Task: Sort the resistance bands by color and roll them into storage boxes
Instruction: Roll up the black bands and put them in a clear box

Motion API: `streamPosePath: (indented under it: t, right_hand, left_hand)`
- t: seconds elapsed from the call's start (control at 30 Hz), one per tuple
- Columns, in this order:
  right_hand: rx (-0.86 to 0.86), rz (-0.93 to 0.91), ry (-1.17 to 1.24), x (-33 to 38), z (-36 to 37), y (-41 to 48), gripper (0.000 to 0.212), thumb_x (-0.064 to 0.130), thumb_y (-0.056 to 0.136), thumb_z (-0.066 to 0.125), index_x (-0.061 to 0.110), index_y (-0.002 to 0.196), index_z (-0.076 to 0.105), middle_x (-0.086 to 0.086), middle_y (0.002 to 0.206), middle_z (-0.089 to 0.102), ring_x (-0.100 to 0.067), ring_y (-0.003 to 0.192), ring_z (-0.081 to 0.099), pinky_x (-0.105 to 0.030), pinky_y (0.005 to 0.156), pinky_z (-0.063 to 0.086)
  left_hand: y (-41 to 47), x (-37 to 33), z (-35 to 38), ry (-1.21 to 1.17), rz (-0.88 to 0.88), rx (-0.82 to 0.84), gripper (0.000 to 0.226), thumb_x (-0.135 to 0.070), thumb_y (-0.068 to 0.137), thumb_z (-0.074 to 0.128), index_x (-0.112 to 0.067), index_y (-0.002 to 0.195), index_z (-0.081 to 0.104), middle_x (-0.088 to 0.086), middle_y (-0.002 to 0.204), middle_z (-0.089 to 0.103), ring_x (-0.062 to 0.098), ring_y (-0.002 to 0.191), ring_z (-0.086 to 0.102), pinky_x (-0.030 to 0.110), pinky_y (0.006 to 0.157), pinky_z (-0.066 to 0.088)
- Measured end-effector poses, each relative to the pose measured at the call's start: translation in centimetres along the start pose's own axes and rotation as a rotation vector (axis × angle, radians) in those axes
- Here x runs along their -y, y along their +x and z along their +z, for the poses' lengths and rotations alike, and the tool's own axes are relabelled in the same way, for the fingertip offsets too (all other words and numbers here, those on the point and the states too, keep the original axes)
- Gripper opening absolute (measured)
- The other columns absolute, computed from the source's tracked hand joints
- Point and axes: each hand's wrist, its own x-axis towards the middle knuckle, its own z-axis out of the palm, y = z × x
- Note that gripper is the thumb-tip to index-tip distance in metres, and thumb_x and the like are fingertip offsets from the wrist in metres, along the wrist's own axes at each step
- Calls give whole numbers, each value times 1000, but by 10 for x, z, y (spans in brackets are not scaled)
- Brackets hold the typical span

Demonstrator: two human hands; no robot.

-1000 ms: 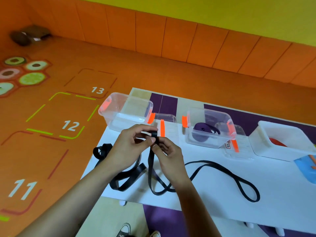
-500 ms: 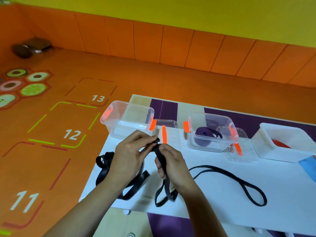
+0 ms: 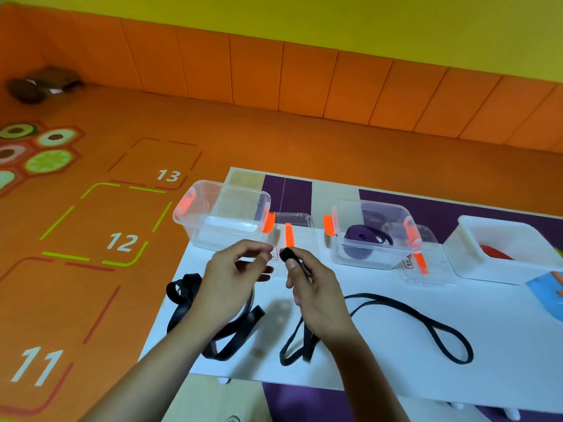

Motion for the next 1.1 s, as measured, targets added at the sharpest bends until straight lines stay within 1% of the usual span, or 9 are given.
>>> streamPosePath:
  t: [0.1, 0.2, 0.33, 0.5, 0.63, 0.73, 0.93, 1.03, 1.1]
  right_hand:
    - [91, -99, -78, 4, 0, -2, 29, 27, 108, 49, 39, 131, 62, 19, 110, 68, -6, 97, 62, -17, 82, 45]
    - [114, -152, -187, 3, -4, 0, 35, 28, 107, 51, 46, 137, 57, 13, 111, 66, -11, 110, 61, -23, 93, 48]
    - [152, -160, -289, 2, -8, 2, 37, 32, 106, 54, 45, 140, 57, 13, 101, 59, -10, 98, 60, -18, 88, 45]
    - [122, -99, -159, 4, -4, 4, 40, 31, 102, 62, 42, 140, 57, 23, 114, 69, 4, 107, 63, -17, 94, 48]
    - [51, -114, -233, 7, 2, 7, 27, 36, 100, 62, 43, 126, 61, 19, 83, 64, -5, 76, 59, -18, 73, 46]
    - [-46, -125, -290, 5, 10, 7, 23, 40, 99, 61, 44, 121, 58, 12, 72, 54, -11, 67, 50, -22, 65, 45]
    - [-68, -162, -508, 5, 9, 12, 17, 40, 97, 57, 41, 113, 54, 23, 74, 52, -10, 70, 50, -23, 62, 40]
    - [-7, -160, -404, 4, 1, 15, 20, 38, 98, 61, 42, 118, 60, 19, 76, 54, -12, 69, 48, -24, 66, 42]
    - [69, -160, -345, 2, -9, 15, 28, 36, 98, 65, 44, 124, 63, 18, 83, 62, -11, 72, 51, -25, 70, 46]
  left_hand:
    - [9, -10, -8, -238, -300, 117, 24, -24, 93, 70, -2, 101, 78, 21, 97, 77, 31, 86, 77, 32, 77, 64]
    - [13, -10, -20, -286, -372, 280, 36, -30, 81, 75, -1, 102, 78, 22, 100, 77, 30, 91, 77, 31, 79, 63]
    - [18, -4, -28, -248, -364, 327, 22, -20, 74, 80, -6, 90, 82, 23, 98, 77, 28, 87, 77, 28, 75, 62]
    - [14, 0, -17, -294, -285, 171, 12, -10, 82, 78, -4, 92, 81, 22, 93, 77, 27, 83, 76, 26, 75, 62]
    - [11, 0, -2, -451, -308, 8, 13, -5, 85, 76, 1, 97, 79, 25, 96, 76, 27, 84, 75, 27, 80, 62]
    - [8, -3, 7, -519, -341, -77, 12, -4, 86, 76, 2, 95, 79, 23, 93, 77, 26, 85, 76, 28, 78, 63]
    - [4, -2, 8, -509, -386, -23, 16, -7, 86, 76, 1, 100, 78, 18, 89, 78, 20, 82, 75, 27, 79, 63]
    - [6, 0, 6, -456, -383, 34, 19, -11, 87, 76, 0, 102, 77, 15, 87, 77, 18, 80, 73, 25, 77, 62]
    - [10, 1, -2, -362, -388, 160, 17, -12, 89, 74, -3, 103, 75, 16, 91, 77, 20, 83, 73, 29, 75, 60]
